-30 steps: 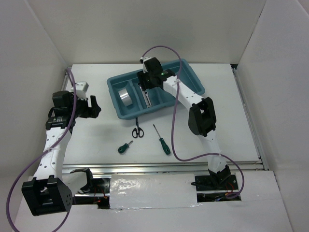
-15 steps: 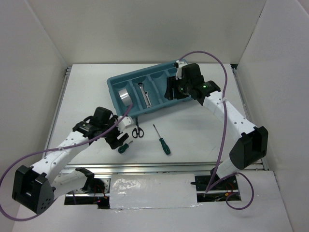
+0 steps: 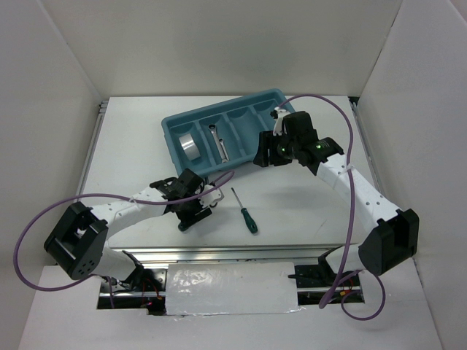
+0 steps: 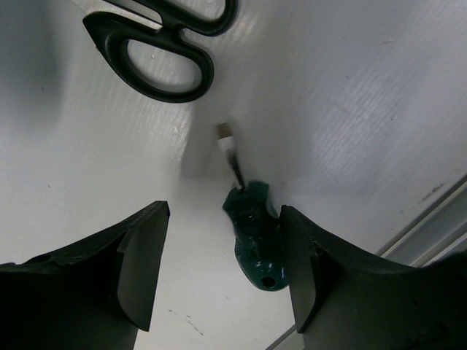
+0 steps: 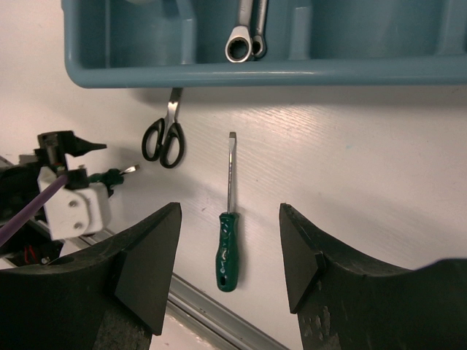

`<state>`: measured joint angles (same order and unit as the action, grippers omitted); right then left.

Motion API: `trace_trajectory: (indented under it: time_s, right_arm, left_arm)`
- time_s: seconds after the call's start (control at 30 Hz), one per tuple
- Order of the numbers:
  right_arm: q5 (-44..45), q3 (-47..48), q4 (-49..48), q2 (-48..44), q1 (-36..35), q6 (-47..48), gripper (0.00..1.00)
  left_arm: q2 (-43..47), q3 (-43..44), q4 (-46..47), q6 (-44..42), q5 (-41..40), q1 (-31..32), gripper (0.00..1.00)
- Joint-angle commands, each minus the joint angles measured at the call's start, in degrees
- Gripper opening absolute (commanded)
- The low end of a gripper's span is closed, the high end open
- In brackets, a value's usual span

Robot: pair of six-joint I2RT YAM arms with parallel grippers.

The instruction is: Sort the tools into containers

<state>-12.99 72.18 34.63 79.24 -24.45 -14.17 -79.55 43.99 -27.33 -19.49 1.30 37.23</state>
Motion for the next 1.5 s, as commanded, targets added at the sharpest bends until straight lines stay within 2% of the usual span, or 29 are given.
trace_trajectory:
  time_s: [0.0, 0.07, 0.2, 0.27, 0.37, 0.47, 0.5, 0.53, 0.6, 0.63, 0.67, 0.7, 0.73, 0.93, 1.17, 1.27, 1.47]
  right_arm:
    - [-1.77, -1.17, -1.06, -2.78, 0.36, -1.03, 0.64]
    - [-2.47, -1.87, -1.06, -3.30, 0.36, -1.38, 0.63]
    - [-3.97, -3.72, -2.02, -4.97, 0.28, -2.17, 0.63]
    - [-3.53, -4.77, -2.81, -6.20, 0.36, -2.26, 0.63]
    - [-2.39, -4.07, -1.15, -7.61, 1.24, -1.74, 0.63]
    - [-3.70, -4.15, -0.88, -10.15, 3.87, 0.02, 0.64]
    - [-4.66, -4.42, -0.97, -10.94, 4.49, 1.07, 0.64]
    - [-6.50, -4.33, -1.14, -12.00, 5.28, 1.60, 0.65]
    - [-6.69, -3.55, -0.10, -12.01, 5.20, 2.75, 0.66]
    - [-6.52, -2.23, 1.56, -11.14, 4.50, 3.01, 0.66]
    - [-6.26, -1.61, 2.27, -10.61, 4.32, 3.36, 0.66]
    - [-6.25, -1.08, 2.63, -9.73, 4.23, 3.28, 0.66]
    - [-6.52, -1.17, 2.81, -9.37, 4.15, 3.28, 0.65]
    - [-6.25, -3.45, 0.52, -10.07, 3.44, 2.31, 0.65]
    - [-5.73, -2.84, 0.79, -9.37, 3.53, 2.66, 0.65]
    - [-5.64, -2.84, 0.61, -9.20, 3.53, 2.57, 0.65]
    - [-5.82, -2.05, 0.61, -8.31, 3.18, 2.22, 0.65]
  left_arm:
    - [-2.01, 2.68, 1.14, 1.12, -3.76, 0.30, 0.74]
    - [-3.06, 2.51, 0.09, 0.59, -4.11, 0.47, 0.71]
    - [-2.81, 1.81, -1.58, 0.06, -3.41, 0.30, 0.58]
    - [-2.02, 1.72, -3.33, -0.38, -0.09, 0.12, 0.54]
    - [-1.92, 2.24, -4.57, -0.64, 1.25, -0.14, 0.44]
    - [-1.84, 4.70, -5.71, -0.91, 5.19, -2.69, 0.26]
    - [-1.66, 5.40, -5.63, -0.38, 5.99, -3.21, 0.25]
    - [-0.97, 6.63, -5.45, -0.03, 7.39, -4.00, 0.25]
    - [-0.52, 8.04, -5.62, 0.76, 7.40, -4.19, 0.36]
    - [-0.61, 9.87, -5.97, 0.94, 7.40, -4.27, 0.46]
    - [-0.61, 10.93, -6.67, 1.03, 7.31, -4.27, 0.58]
    - [-0.61, 11.99, -8.33, 1.29, 6.88, -4.54, 0.86]
    - [-0.52, 13.83, -9.48, 1.47, 6.35, -4.54, 0.99]
    - [-1.04, 16.57, -20.72, -0.64, 4.07, -5.85, 0.99]
    - [-2.10, 13.85, -28.64, -3.19, 2.39, -7.88, 0.80]
    - [-2.36, 12.09, -28.66, -3.28, 2.83, -7.88, 0.78]
    - [-8.33, 12.61, -26.82, -2.05, 5.12, -7.44, 0.77]
